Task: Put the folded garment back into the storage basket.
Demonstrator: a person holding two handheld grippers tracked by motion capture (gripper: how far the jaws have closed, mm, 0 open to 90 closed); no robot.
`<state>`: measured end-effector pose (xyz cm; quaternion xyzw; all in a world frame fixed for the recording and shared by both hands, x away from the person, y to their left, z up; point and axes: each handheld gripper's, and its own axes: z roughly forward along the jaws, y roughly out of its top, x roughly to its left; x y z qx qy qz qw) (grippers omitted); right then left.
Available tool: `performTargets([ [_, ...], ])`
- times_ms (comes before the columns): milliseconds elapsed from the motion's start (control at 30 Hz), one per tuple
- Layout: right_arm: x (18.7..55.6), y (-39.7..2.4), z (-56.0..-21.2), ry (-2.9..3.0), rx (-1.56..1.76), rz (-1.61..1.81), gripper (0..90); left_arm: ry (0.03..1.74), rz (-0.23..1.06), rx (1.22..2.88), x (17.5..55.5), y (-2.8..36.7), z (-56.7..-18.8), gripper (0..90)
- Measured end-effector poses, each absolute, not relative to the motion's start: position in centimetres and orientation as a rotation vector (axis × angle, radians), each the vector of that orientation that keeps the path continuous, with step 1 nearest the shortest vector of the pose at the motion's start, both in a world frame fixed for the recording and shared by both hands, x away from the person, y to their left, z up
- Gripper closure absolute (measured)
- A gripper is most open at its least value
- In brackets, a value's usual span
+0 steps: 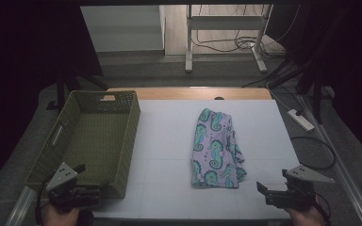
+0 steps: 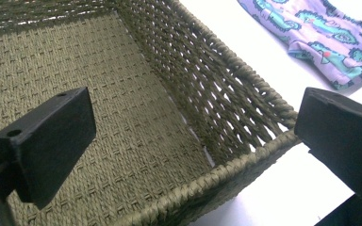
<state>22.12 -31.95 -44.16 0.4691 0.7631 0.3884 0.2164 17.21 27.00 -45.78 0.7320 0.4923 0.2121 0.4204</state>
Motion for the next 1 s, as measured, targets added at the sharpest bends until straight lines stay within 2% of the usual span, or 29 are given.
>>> performTargets([
  [1000,22.6,-31.2,-44.1,2.181,1.214,1.132,0.0,1.221,0.461,1.879,18.8,25.8,-44.5,0.0],
])
